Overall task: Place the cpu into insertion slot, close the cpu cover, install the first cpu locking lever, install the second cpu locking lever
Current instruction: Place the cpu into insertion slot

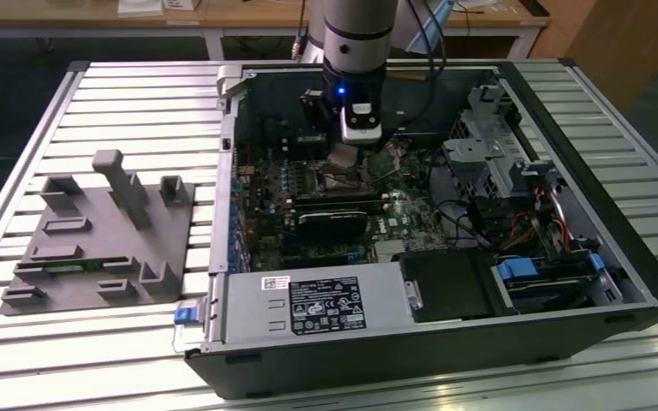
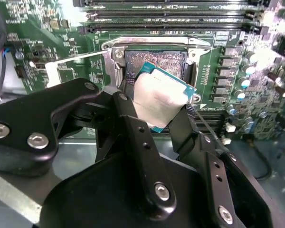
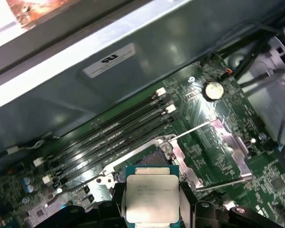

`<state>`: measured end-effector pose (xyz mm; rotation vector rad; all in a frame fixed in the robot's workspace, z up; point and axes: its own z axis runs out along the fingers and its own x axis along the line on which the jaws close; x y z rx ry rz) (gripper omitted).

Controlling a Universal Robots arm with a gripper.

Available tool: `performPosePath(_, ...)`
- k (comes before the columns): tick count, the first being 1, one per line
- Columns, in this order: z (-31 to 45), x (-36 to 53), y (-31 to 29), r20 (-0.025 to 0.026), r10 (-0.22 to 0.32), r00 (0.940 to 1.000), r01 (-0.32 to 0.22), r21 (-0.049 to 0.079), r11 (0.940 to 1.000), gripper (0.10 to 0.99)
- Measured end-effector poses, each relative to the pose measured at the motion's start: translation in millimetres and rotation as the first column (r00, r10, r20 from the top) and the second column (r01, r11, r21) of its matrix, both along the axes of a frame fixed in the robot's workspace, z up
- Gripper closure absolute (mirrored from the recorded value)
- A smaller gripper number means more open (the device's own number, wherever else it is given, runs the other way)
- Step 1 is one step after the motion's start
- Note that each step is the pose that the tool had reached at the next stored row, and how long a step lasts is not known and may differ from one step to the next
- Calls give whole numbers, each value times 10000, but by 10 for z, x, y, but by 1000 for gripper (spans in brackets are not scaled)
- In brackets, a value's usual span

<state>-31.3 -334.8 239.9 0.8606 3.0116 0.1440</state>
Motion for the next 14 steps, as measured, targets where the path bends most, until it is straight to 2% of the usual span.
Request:
performPosePath(4,-3,0,0,0,-547,9985,547,-1,9985,553)
performPosePath(7,-5,0,0,0,-1036,9946,1036,-1,9946,553)
performPosePath(11,-8,0,0,0,-1725,9850,1725,-2,9850,553)
performPosePath(14,-11,0,0,1,-2239,9746,2239,-6,9746,553)
